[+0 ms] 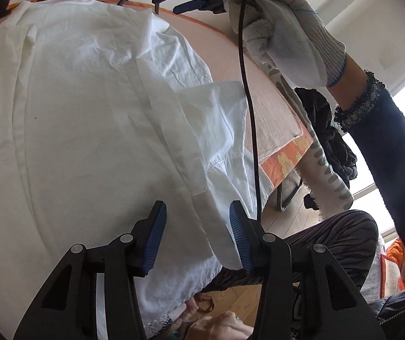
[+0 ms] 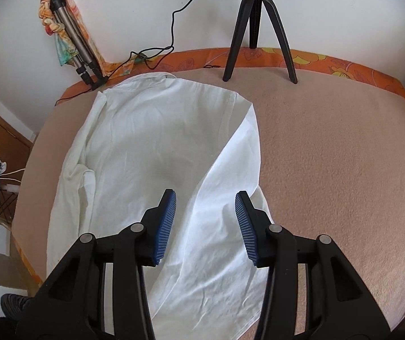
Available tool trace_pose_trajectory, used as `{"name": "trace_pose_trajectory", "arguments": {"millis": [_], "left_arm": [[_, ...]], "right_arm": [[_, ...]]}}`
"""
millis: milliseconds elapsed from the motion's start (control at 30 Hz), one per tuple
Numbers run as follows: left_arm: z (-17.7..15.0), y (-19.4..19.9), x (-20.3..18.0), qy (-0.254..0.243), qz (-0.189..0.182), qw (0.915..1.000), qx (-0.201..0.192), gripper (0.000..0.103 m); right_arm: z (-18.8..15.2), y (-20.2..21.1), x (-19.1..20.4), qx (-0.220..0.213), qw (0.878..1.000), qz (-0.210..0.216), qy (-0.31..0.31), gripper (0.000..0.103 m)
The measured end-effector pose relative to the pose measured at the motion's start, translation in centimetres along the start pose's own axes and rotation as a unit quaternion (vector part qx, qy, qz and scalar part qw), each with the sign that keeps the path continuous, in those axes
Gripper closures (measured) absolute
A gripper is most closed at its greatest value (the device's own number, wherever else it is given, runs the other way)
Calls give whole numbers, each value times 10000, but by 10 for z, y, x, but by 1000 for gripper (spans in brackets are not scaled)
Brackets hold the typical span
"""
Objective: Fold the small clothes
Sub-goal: 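Grasp the other shirt side hem with the left tool while the right tool grasps the collar edge, then lift the shirt side with both tools and fold it lengthwise over the back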
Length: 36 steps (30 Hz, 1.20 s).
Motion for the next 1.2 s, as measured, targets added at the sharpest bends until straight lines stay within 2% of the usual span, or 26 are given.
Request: {"name": "trace_pose_trajectory", "arguments": {"millis": [100, 167, 267, 367, 533, 633, 767, 900, 933, 1000, 1067, 1200], "left_arm": [[3, -1, 6, 74, -137, 9999, -20, 88], [5, 1, 6, 22, -214, 9998, -42, 94], [4, 6, 4, 12, -317, 9994, -101, 98], [-1, 14, 2, 49, -453, 9988, -201, 99], [-11, 22, 9, 289, -793, 9961, -256, 99], [-14, 17, 20, 504, -948, 9940, -202, 99], [-19, 8, 35, 747, -863, 9934, -79, 99], [-20, 8, 32, 637, -770, 9950, -85, 99], [-20, 8, 32, 605, -750, 9953, -86, 99], [-21, 8, 31, 605, -747, 9953, -73, 99], [-23, 9, 31, 605, -736, 9954, -77, 99], [-22, 9, 28, 544, -655, 9963, -136, 99]], "right_arm": [[17, -25, -2, 209, 9994, -256, -50, 74], [25, -38, -4, 315, 9991, -281, -96, 91], [28, -49, -3, 366, 9983, -455, -63, 100], [30, -40, 5, 215, 9982, -546, 87, 101], [43, -9, 30, -193, 9980, -449, 394, 102], [53, -4, 48, -282, 9968, -426, 622, 102], [60, -31, 69, -101, 9958, -405, 820, 102], [49, -43, 81, 82, 9952, -124, 971, 101], [44, -40, 81, 95, 9947, -75, 1020, 98], [34, -25, 78, 17, 9944, -98, 1052, 85], [22, -2, 68, -135, 9950, 28, 985, 68], [-19, 47, 37, -409, 9964, 364, 651, 66]]}}
Point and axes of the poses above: each gripper's, at about its wrist camera, not at the fingertips, and y roughly against the way its jaws point, x to its left, z to its top, the point moved 2 cm from there along -y, roughly the way its jaws point, and after that the axes turned 10 degrees about x, right-handed, at the moved point
